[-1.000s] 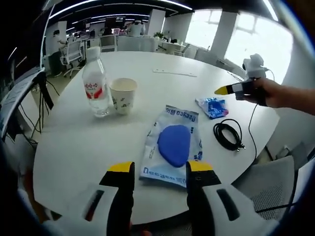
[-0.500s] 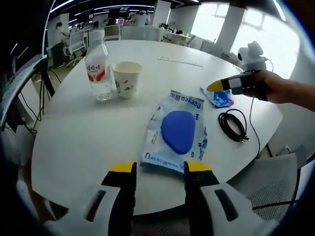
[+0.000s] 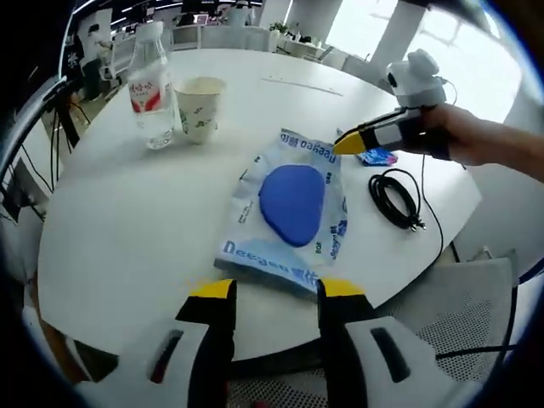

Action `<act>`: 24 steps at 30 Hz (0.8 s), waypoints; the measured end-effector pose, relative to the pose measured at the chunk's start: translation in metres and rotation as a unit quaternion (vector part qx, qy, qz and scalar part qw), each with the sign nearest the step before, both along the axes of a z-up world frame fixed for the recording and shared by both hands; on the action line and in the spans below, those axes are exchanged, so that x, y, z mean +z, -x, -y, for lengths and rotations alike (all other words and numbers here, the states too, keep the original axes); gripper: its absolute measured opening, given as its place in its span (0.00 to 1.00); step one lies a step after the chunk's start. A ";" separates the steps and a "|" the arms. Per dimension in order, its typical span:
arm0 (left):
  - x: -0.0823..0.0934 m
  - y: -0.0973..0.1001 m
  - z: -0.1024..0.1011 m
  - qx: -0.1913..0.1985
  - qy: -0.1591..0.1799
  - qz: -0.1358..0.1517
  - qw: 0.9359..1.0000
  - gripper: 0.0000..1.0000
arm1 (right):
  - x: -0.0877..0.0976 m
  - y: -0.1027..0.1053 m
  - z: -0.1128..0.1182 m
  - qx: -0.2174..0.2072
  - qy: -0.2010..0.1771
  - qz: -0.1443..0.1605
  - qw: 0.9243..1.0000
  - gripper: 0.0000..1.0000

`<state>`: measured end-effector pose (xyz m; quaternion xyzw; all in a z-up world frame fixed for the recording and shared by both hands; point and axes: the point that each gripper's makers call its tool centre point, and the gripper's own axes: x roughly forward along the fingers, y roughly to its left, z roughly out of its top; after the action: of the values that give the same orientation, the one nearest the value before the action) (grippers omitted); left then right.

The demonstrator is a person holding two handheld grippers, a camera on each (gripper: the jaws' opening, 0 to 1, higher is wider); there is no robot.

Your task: Arrange the tabletop items into an orderly group along one side of the table until the central work area is clear of visible clutter.

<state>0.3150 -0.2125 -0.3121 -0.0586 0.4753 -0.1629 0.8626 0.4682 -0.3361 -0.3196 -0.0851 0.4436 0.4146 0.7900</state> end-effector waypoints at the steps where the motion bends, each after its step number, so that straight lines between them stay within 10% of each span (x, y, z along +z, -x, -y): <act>1: 0.000 -0.001 0.002 -0.001 0.002 0.000 1.000 0.35 | -0.001 0.003 -0.001 0.007 0.003 -0.001 1.000 0.21; 24: -0.012 -0.009 0.011 -0.026 0.005 -0.025 0.999 0.34 | 0.000 0.041 0.019 0.023 0.008 0.006 1.000 0.00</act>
<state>0.3241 -0.2232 -0.3242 -0.0550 0.4975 -0.1863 0.8454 0.4272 -0.3554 -0.3198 -0.1046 0.4398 0.4286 0.7823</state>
